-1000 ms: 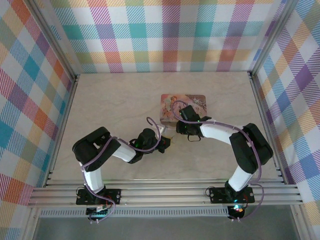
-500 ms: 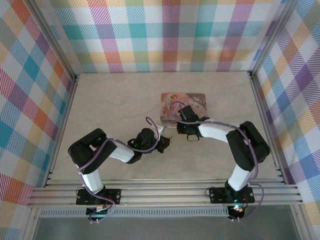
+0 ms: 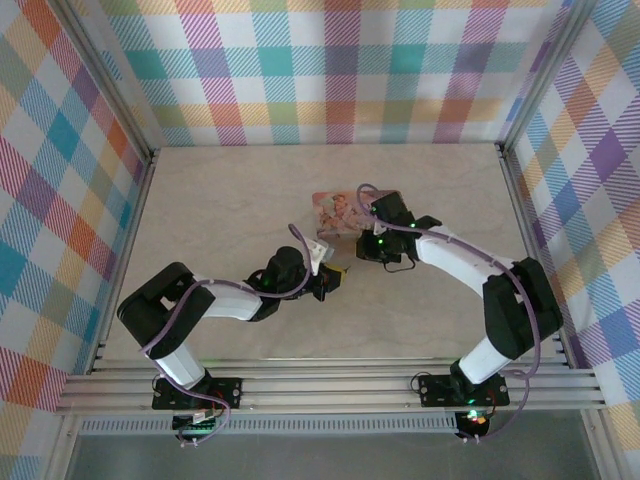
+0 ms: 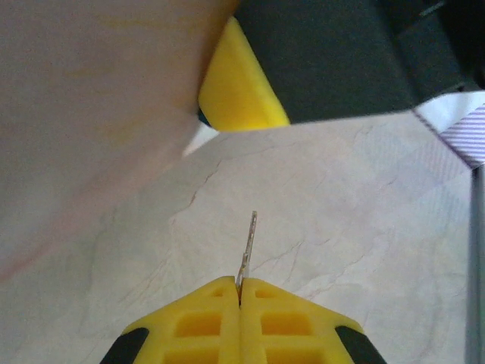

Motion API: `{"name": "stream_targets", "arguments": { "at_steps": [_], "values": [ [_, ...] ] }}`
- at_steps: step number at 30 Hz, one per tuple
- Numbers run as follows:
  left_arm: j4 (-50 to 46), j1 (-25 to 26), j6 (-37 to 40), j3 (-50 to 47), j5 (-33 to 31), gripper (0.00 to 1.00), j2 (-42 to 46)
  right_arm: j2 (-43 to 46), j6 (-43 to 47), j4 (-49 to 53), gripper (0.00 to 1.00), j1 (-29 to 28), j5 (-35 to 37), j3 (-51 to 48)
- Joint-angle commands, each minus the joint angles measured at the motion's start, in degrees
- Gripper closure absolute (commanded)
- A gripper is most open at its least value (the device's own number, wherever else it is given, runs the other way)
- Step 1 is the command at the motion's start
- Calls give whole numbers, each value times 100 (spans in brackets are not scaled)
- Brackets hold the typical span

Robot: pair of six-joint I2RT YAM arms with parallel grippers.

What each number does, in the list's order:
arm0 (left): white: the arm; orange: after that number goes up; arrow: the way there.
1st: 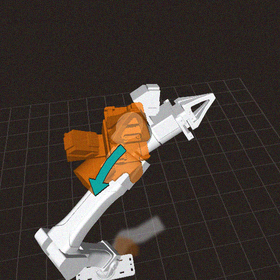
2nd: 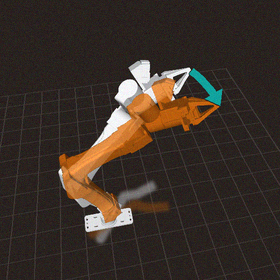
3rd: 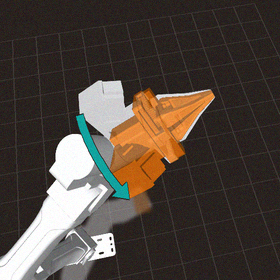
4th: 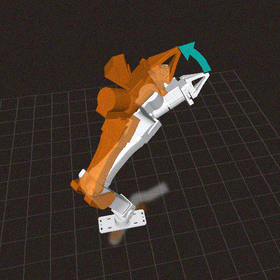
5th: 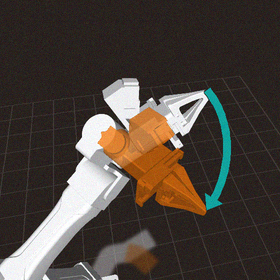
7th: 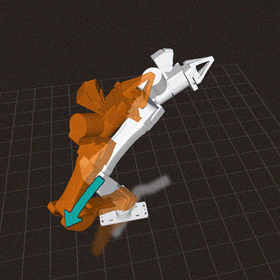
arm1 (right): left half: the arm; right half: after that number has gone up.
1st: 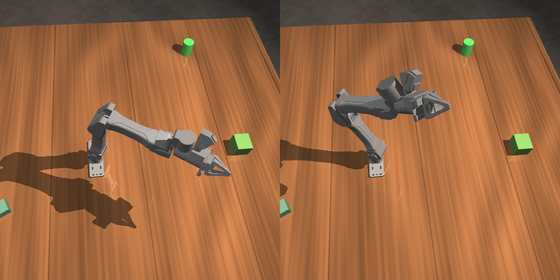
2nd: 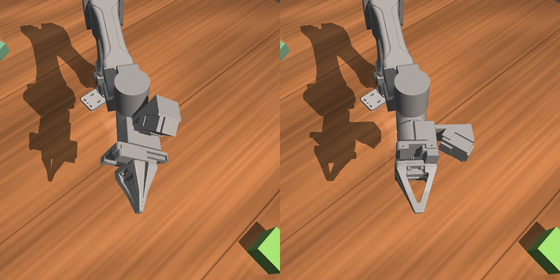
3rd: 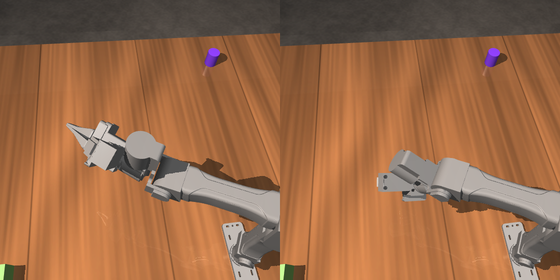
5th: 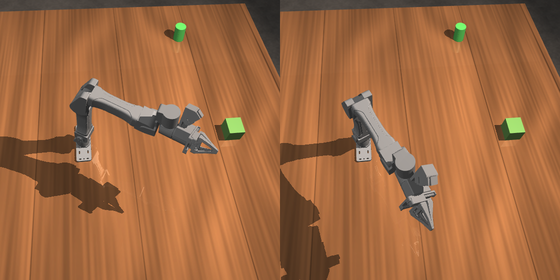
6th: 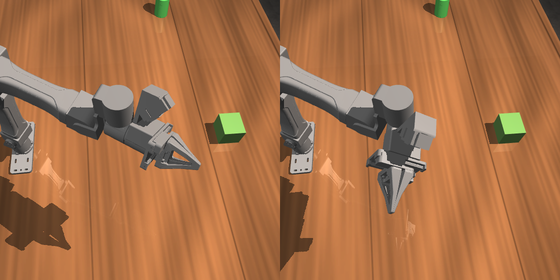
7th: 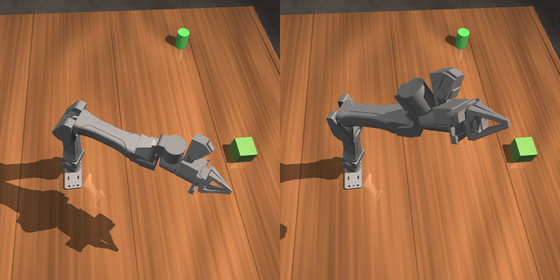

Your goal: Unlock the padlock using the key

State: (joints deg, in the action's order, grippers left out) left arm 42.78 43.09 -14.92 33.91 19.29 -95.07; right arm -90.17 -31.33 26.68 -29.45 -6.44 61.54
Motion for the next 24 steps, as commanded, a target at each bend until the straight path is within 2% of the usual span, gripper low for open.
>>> {"name": "stream_targets", "arguments": {
  "at_steps": [1, 11, 24],
  "values": [
    [290, -128, -248, 151, 557, 100, 121, 248, -249, 260, 100, 199, -1061, 398],
    [981, -358, -1033, 333, 1108, 100, -145, 224, -534, 481, 100, 519, -2186, 781],
    [1653, -547, -1639, 395, 1251, 100, -569, 193, -589, 608, 100, 572, -2493, 937]
  ]
}}
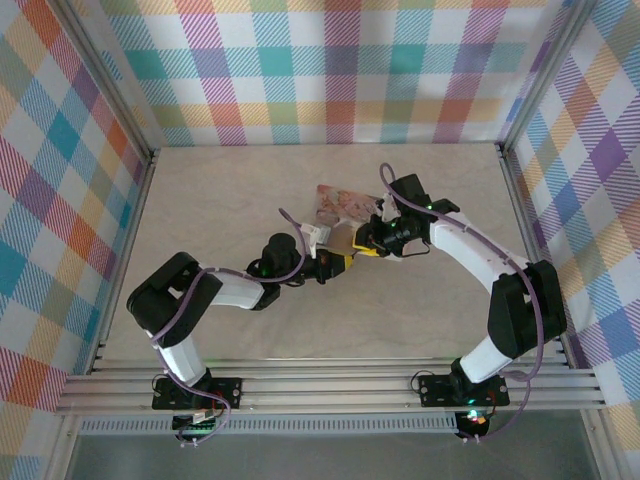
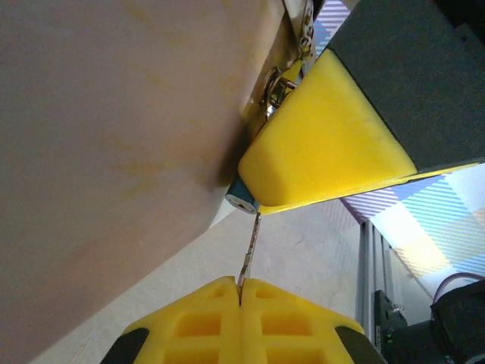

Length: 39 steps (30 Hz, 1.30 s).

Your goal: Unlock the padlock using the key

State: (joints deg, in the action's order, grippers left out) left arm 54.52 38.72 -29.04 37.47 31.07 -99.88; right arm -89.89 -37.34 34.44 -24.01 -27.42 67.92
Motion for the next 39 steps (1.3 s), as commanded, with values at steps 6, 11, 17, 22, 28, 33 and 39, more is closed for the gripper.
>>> {"name": "stream_targets", "arguments": {
  "at_steps": [6, 11, 17, 22, 28, 33, 39],
  "values": [
    [803, -206, -422, -9, 195, 100, -228, 145, -1, -125, 100, 54, -446, 387],
    [857, -224, -472, 31, 311, 100, -282, 129, -31, -166, 100, 76, -484, 362],
    [856, -259, -543, 33, 312, 100, -357, 138, -43, -185, 100, 98, -535, 362],
    [858, -270, -567, 11, 296, 100, -358, 147, -23, -162, 100, 125, -551, 353],
    [880, -282, -581, 105, 370, 100, -384, 122, -8, -175, 100, 125, -645, 353],
    [975, -277, -645, 199, 552, 100, -462, 85, -1, -204, 100, 132, -747, 362],
    [1060, -277, -717, 225, 622, 100, -531, 44, 8, -243, 100, 142, -915, 371]
  ]
}}
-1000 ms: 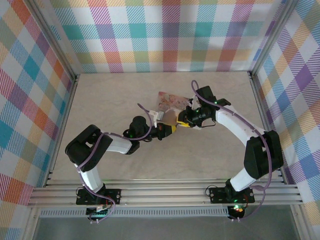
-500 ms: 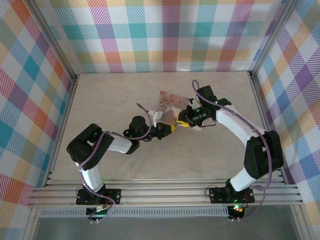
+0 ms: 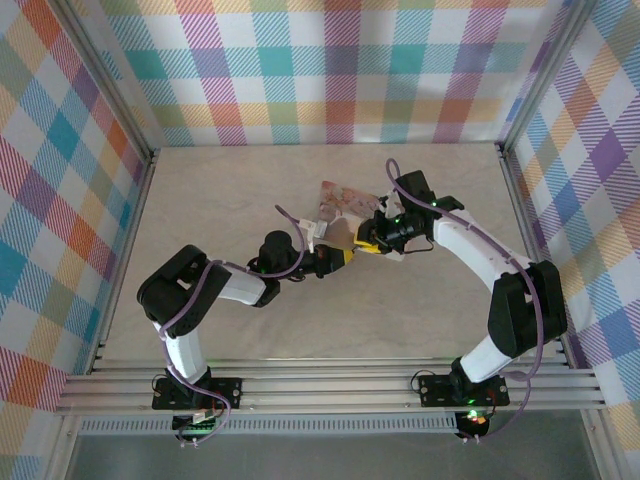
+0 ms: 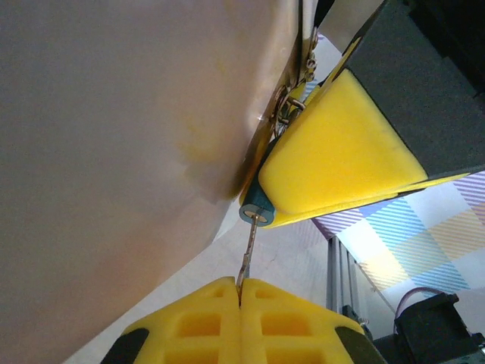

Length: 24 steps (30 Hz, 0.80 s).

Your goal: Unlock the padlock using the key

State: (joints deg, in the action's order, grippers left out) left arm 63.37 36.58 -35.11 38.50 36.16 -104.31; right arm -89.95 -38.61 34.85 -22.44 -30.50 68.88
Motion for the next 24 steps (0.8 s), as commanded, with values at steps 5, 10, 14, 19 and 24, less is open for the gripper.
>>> {"name": "stream_targets", "arguments": {
  "at_steps": [5, 10, 14, 19, 24],
  "values": [
    [208, -67, -144, 204, 75, 100, -115, 35, 182, -265, 100, -15, -769, 266],
    [55, -65, 26, 305, 16, 100, -70, -52, 418, -24, 100, -11, -958, 341],
    [-207, -60, 367, 297, -139, 100, 73, -208, 805, 427, 100, -15, -1155, 522],
    [-537, -37, 617, 421, -79, 100, 170, -364, 1073, 725, 100, -15, -1365, 670],
    [-558, -9, 653, 415, -144, 100, 301, -409, 1109, 770, 100, -2, -1368, 706]
  ]
}}
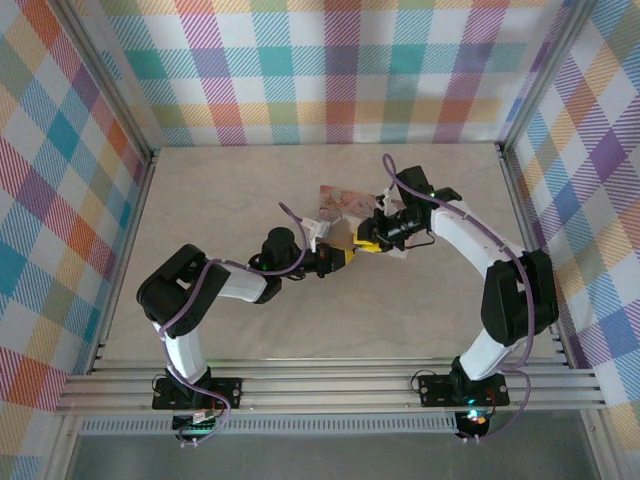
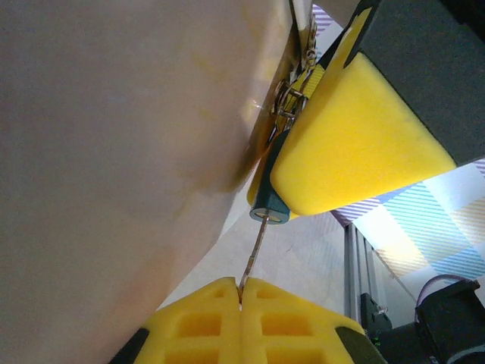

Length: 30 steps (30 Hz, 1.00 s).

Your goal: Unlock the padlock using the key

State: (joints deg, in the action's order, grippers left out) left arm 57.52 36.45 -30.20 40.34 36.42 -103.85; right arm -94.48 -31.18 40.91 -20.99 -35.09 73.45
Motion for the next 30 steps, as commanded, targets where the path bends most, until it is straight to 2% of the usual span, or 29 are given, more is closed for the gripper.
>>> {"name": "stream_targets", "arguments": {
  "at_steps": [1, 13, 23, 27, 30],
  "values": [
    [16, 22, 183, 211, -216, 100, 290, 43, 343, 167, 100, -151, -900, 257],
    [-267, 53, 220, 62, -737, 100, 691, -34, 558, 588, 100, -151, -749, 406],
    [-723, 321, 730, -18, -1418, 100, 1114, -15, 432, 493, 100, -146, -733, 331],
    [-692, 312, 514, 89, -1190, 100, 980, 35, 325, 232, 100, -151, -891, 178],
    [-129, 153, -58, 86, -835, 100, 719, 103, 315, 51, 100, -125, -1010, 31]
  ]
}}
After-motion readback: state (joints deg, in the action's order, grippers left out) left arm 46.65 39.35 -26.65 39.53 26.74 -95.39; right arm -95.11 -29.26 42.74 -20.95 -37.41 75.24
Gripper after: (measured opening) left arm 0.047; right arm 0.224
